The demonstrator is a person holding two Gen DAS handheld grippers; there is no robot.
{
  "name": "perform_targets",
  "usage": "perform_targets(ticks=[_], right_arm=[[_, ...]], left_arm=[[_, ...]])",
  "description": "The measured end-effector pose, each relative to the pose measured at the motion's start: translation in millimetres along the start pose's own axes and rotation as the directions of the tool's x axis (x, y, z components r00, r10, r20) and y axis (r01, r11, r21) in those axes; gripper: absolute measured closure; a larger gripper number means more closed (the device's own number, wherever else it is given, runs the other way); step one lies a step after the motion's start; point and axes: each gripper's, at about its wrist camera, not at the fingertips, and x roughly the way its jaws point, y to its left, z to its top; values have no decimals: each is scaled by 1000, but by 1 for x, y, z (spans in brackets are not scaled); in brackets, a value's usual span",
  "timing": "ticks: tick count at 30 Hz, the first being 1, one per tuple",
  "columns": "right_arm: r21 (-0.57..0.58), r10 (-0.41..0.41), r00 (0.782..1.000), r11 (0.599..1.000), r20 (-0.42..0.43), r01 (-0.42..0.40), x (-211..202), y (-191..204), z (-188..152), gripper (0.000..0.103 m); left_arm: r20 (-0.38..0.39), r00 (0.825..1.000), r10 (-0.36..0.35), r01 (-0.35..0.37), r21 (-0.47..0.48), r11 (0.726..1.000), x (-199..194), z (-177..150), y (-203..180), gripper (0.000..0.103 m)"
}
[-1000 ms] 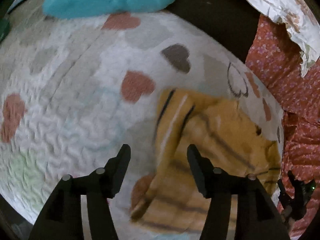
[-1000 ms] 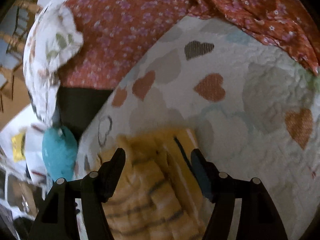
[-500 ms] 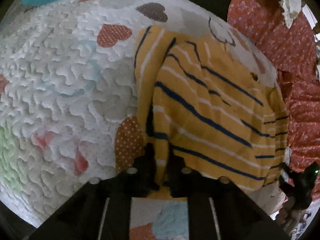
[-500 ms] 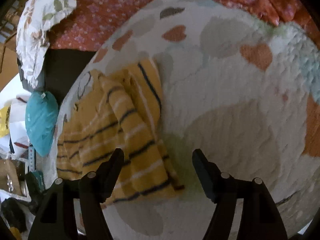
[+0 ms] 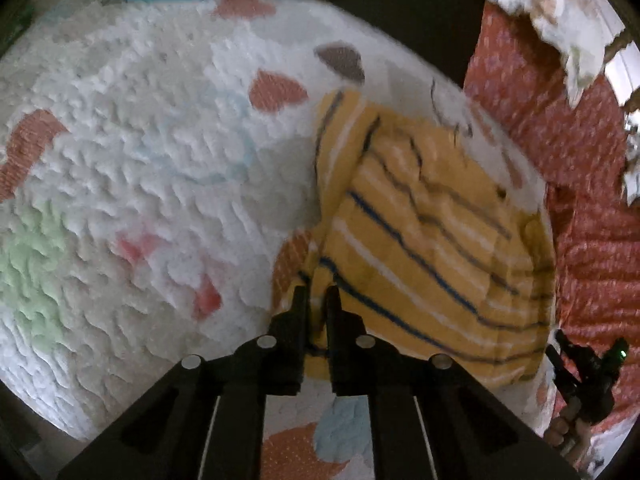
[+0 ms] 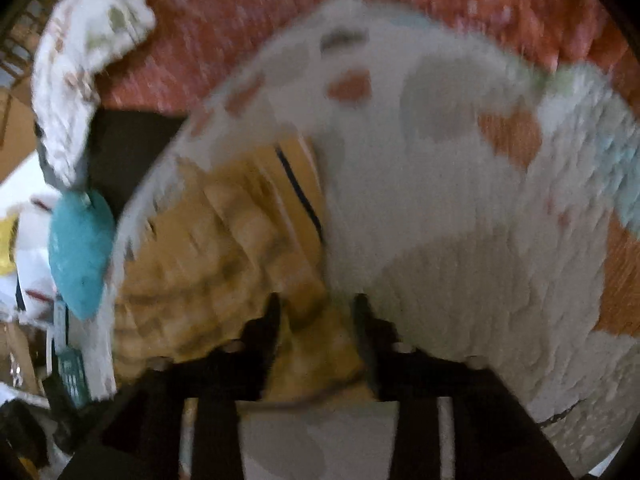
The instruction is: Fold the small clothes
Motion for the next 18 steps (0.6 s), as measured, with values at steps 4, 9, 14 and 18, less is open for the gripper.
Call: perform_targets(ticks=[4, 9, 14, 18], right_arm=[[-134, 105, 994, 986, 2, -104, 14, 52, 16, 50], [-334, 99, 986, 932, -133, -139, 85, 108, 29, 53], [-126, 55, 993, 990, -107, -69, 123, 63, 52, 54], [-113, 64, 996, 991, -69, -71, 106, 65, 63, 52]], left_arm=[[92, 996, -20, 24, -36, 999, -18, 8, 9, 93], [80, 996, -33, 36, -36, 999, -10, 10, 9, 83], [39, 999, -32, 35, -69, 997, 9, 14, 10, 75], [15, 997, -74, 75, -116, 990, 17, 15, 14, 69]])
